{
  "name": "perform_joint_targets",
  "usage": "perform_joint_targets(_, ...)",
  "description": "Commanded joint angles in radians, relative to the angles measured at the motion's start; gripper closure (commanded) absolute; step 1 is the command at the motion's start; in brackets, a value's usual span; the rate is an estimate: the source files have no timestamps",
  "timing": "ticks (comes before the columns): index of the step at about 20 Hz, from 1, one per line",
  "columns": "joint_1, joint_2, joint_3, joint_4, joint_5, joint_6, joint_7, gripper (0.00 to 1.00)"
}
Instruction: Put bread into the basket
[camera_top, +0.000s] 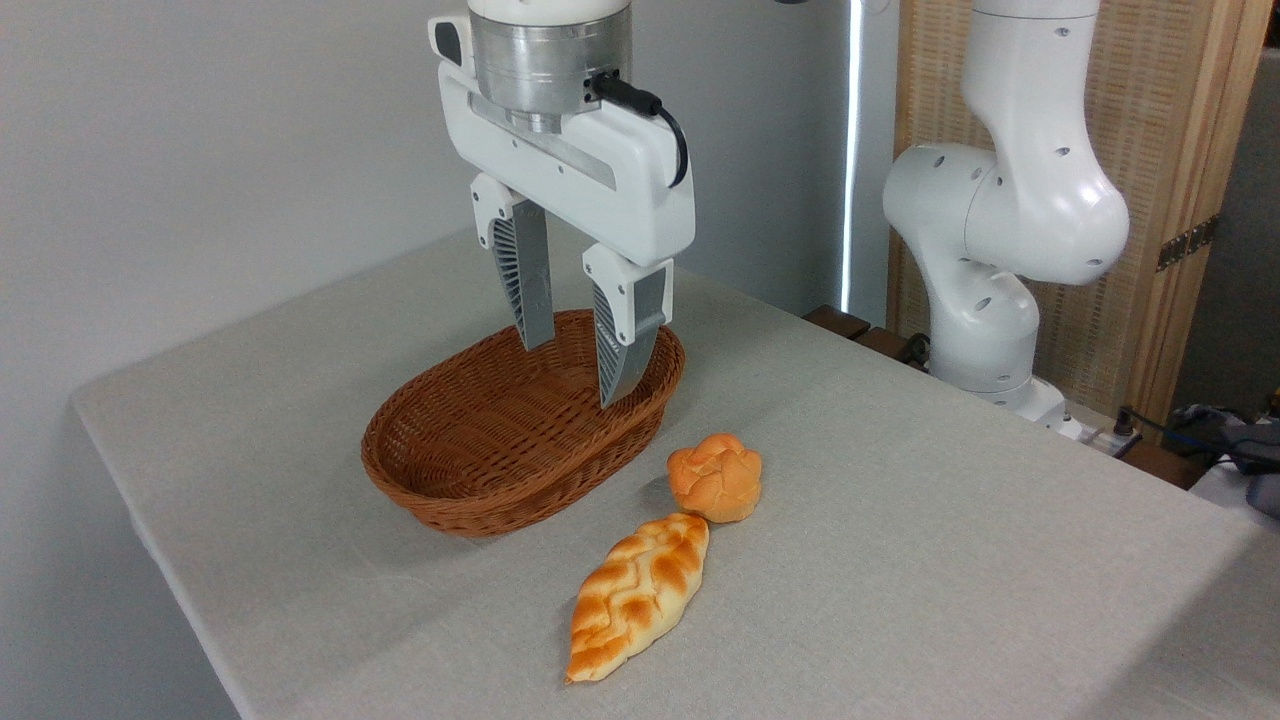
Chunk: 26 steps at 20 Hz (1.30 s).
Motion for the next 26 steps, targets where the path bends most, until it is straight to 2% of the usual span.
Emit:
perform_joint_targets(1, -0.002, -0.007, 0.009, 0.02, -0.015, -0.024, -0.021, 0.0)
perform_joint_targets(11, 0.001, -0.005, 0.009, 0.02, -0.012, -0.045, -0.028, 0.0)
perform_joint_targets(13, 0.001, -0.005, 0.012, 0.016, -0.009, -0.045, -0.077, 0.0)
perform_joint_targets(14, 0.002, -0.001, 0.012, 0.014, 0.0, -0.037, -0.091, 0.0)
perform_joint_targets(16, 0.002, 0.007, 0.012, 0.014, 0.053, -0.019, -0.094, 0.0)
perform_joint_targets(26, 0.006, 0.021, 0.052, -0.179, 0.064, 0.262, -0.079, 0.0)
